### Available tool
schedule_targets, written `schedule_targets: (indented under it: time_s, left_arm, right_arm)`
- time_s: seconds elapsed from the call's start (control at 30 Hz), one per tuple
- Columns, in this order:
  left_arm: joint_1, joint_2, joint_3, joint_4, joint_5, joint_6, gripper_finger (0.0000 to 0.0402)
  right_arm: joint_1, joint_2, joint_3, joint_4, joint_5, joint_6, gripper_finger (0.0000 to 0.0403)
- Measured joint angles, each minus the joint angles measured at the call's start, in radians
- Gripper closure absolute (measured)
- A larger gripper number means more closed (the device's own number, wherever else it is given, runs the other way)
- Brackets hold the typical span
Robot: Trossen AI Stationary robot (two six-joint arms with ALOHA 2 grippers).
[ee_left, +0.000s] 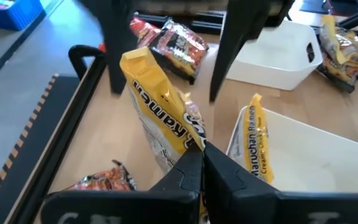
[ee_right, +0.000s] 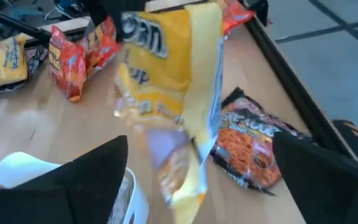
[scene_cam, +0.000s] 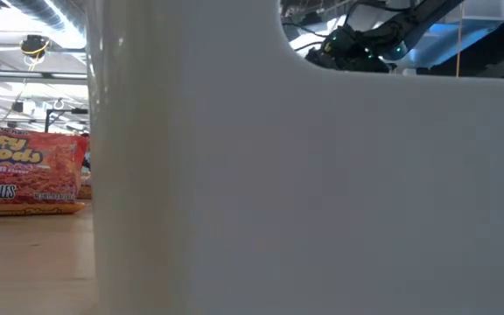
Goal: Sort Maruchan noodles
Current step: Put the top yellow noodle pack in the top left white bin
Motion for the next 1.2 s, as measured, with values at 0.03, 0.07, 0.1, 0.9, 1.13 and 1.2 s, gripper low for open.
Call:
schedule_targets:
  time_s: [0.03, 0.07, 0.1, 0.9, 1.13, 1.2]
  left_arm:
    - [-0.003, 0.0, 0.0, 0.0, 0.0, 0.0, 0.0401]
    - [-0.006, 0.0, 0.0, 0.0, -0.002, 0.0, 0.0401]
    - [-0.008, 0.0, 0.0, 0.001, -0.006, 0.0, 0.0401]
    - [-0.007, 0.0, 0.0, 0.025, -0.018, -0.126, 0.0359]
    - [0.022, 0.001, 0.079, -0.132, 0.125, -0.136, 0.027]
    - [0.03, 0.001, 0.109, -0.157, 0.125, -0.135, 0.0244]
  right_arm:
    - [0.0, 0.016, 0.0, 0.007, -0.002, 0.002, 0.0016]
    - [0.001, 0.03, -0.001, 0.012, -0.011, 0.008, 0.0016]
    - [0.009, 0.045, -0.001, 0.023, -0.035, 0.011, 0.0016]
    - [0.098, 0.126, -0.001, 0.196, -0.013, -0.026, 0.0247]
    - [0.098, 0.124, -0.001, 0.158, 0.012, -0.067, 0.0273]
    - [0.098, 0.124, -0.001, 0.141, 0.016, -0.083, 0.0267]
